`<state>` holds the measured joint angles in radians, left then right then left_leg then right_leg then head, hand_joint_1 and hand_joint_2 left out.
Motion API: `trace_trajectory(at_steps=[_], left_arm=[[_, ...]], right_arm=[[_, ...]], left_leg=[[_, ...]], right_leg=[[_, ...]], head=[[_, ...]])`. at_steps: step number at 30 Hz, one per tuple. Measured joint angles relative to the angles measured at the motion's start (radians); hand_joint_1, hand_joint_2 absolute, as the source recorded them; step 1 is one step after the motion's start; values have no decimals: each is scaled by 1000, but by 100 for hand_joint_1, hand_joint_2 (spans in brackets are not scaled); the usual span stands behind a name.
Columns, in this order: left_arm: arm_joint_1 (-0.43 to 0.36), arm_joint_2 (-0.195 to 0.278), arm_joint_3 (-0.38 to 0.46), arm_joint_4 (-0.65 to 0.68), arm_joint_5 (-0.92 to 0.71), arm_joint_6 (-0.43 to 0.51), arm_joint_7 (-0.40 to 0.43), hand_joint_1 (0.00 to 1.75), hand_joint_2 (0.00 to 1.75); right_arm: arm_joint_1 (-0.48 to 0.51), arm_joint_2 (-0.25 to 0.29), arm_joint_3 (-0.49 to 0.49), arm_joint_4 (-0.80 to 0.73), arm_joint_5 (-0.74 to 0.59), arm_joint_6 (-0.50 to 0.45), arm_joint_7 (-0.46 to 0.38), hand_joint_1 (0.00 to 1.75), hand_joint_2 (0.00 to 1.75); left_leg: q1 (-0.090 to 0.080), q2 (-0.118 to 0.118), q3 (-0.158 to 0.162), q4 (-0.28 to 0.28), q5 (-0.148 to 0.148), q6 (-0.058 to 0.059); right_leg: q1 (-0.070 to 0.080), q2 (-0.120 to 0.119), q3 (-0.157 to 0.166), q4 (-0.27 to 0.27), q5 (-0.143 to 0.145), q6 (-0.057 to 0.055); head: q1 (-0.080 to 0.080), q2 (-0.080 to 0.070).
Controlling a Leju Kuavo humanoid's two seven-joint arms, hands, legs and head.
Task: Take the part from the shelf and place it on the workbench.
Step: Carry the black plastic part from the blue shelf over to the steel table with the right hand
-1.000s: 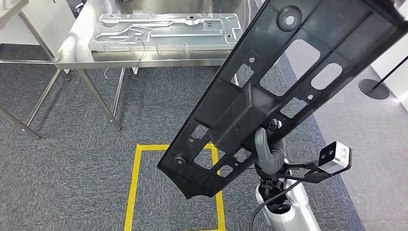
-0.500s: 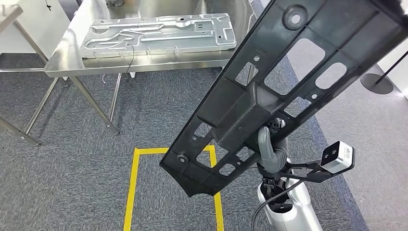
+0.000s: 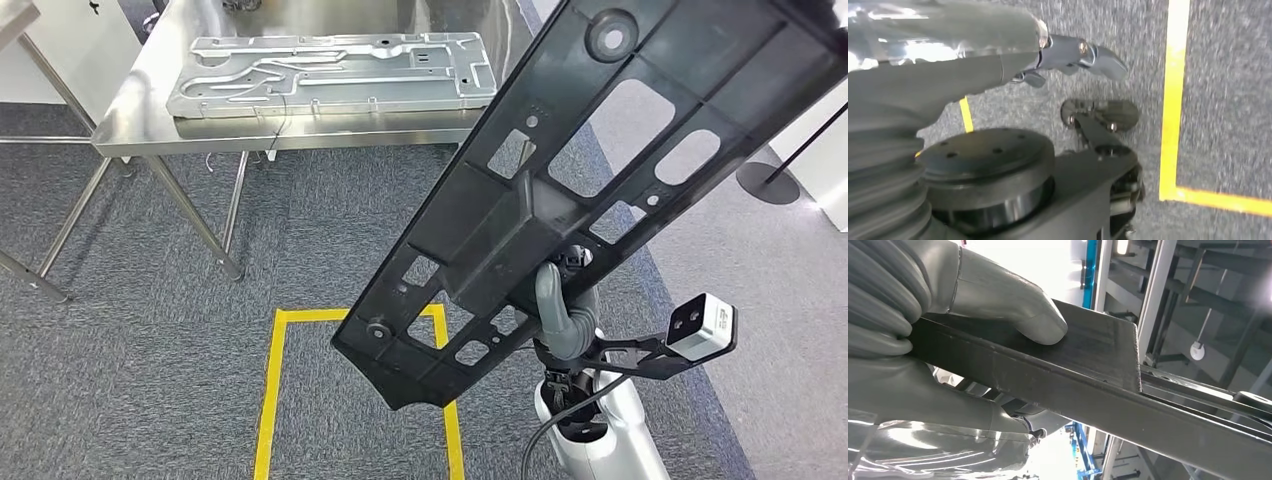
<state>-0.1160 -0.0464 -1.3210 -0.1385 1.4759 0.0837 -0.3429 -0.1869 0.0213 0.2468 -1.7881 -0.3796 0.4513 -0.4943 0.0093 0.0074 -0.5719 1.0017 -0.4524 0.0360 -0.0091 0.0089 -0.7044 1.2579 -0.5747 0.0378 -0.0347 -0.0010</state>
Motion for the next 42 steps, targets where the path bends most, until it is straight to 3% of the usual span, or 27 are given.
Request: trace_trajectory(at_steps=[1,2,4,6,7,11,13,15,16,17,18,20,21,23,26,28,31,32,33,35,37,40,42], left_arm=[[0,0,0,0,0,0,0,0,175],[0,0,0,0,0,0,0,0,175],[0,0,0,0,0,0,0,0,175],[0,0,0,0,0,0,0,0,175],[0,0,0,0,0,0,0,0,175],[-3,0,0,0,0,0,0,0,175],[-4,0,0,0,0,0,-1,0,175],[-2,0,0,0,0,0,-1,0,175],[0,0,0,0,0,0,-1,0,175],[1,0,-1,0,0,0,-1,0,175],[1,0,-1,0,0,0,-1,0,175],[2,0,-1,0,0,0,-1,0,175],[2,1,-1,0,0,0,-1,0,175],[1,1,-1,0,0,0,-1,0,175],[2,1,-1,0,1,0,-1,0,175],[0,1,-2,0,1,0,-1,0,175],[2,0,-2,0,1,0,-2,0,175],[3,0,-2,0,2,0,-2,0,175],[4,0,-2,0,2,0,-2,0,175],[5,0,-2,0,2,0,-2,0,175],[4,0,-2,0,2,0,-1,0,175],[2,-1,-2,0,2,-1,0,0,175],[-2,-1,-2,0,2,-2,-1,0,175]], right_arm=[[0,0,0,1,0,0,0,175,175],[0,0,0,2,0,0,0,175,175],[-2,0,0,2,0,0,0,175,175],[-5,0,0,2,0,1,0,175,175],[-6,0,0,2,0,1,0,175,175],[-7,0,0,3,0,1,0,175,175],[-8,0,0,3,0,2,0,175,175],[-8,0,0,4,0,2,0,175,175],[-8,0,0,5,0,2,0,175,175],[-7,0,0,6,0,2,0,175,175],[-7,0,0,6,0,2,0,175,175],[-8,0,0,7,0,2,0,175,175],[-8,0,0,7,0,2,-1,175,175],[-9,0,0,8,0,2,-1,175,175],[-10,0,0,8,0,3,-3,175,175],[-13,0,0,9,0,4,-4,175,175],[-10,0,-1,12,0,6,-4,175,175],[-9,0,-1,14,0,6,-4,175,175],[-7,0,-1,15,0,6,-4,175,175],[-7,0,-1,16,0,6,-5,175,175],[-6,0,-1,18,0,6,-7,175,175],[-5,-1,-2,19,0,6,-9,175,175],[-9,-1,-2,19,0,8,-11,175,175]], left_leg=[[0,0,0,0,-1,0],[0,0,1,1,-2,-1],[1,-1,5,2,-5,-6],[-3,-2,6,5,-11,-15],[-4,-1,6,6,-13,-20],[-2,1,7,21,-32,-44],[1,1,-35,115,-78,-51],[2,0,-112,253,-128,-55],[2,0,-140,295,-132,-55],[2,0,-149,298,-115,-54],[1,0,-138,260,-80,-50],[-3,-1,-83,126,-2,-36],[-6,-1,-57,70,16,-29],[-12,-2,-36,23,14,-19],[-8,-4,-16,3,7,-4],[-6,-4,3,-6,1,4],[-6,-5,25,-7,-18,8],[-5,-6,35,-7,-27,6],[-5,-6,47,-7,-36,4],[-4,-7,73,-7,-57,-3],[-5,-8,90,-6,-77,-15],[-3,-5,106,4,-89,-35],[1,-5,93,55,-94,-42]], right_leg=[[-2,-1,-16,30,-2,2],[-4,-2,-14,22,16,4],[-8,-6,43,-98,85,3],[-5,-10,100,-216,124,-4],[-2,-11,111,-241,125,-9],[-2,-5,122,-253,118,-37],[-4,-6,135,-257,113,-49],[-1,-6,142,-257,105,-56],[1,-4,146,-257,101,-57],[3,-3,152,-257,96,-57],[5,-1,160,-257,90,-56],[8,1,178,-257,75,-52],[9,2,184,-256,69,-47],[10,2,188,-256,63,-36],[7,1,187,-235,60,-20],[4,-1,143,-155,35,-12],[-1,-2,20,10,-16,-1],[-3,-2,-2,19,-8,1],[-6,-3,-7,-7,19,3],[-10,-7,21,-131,116,0],[-5,-12,43,-218,165,-9],[3,-9,59,-233,157,-35],[2,-7,84,-240,145,-51]], head=[[0,0],[0,0],[0,0],[0,0],[0,0],[0,0],[0,0],[0,0],[0,0],[0,0],[0,0],[0,0],[0,0],[0,0],[0,0],[0,0],[0,0],[0,0],[0,0],[0,0],[0,0],[0,0],[0,0]])
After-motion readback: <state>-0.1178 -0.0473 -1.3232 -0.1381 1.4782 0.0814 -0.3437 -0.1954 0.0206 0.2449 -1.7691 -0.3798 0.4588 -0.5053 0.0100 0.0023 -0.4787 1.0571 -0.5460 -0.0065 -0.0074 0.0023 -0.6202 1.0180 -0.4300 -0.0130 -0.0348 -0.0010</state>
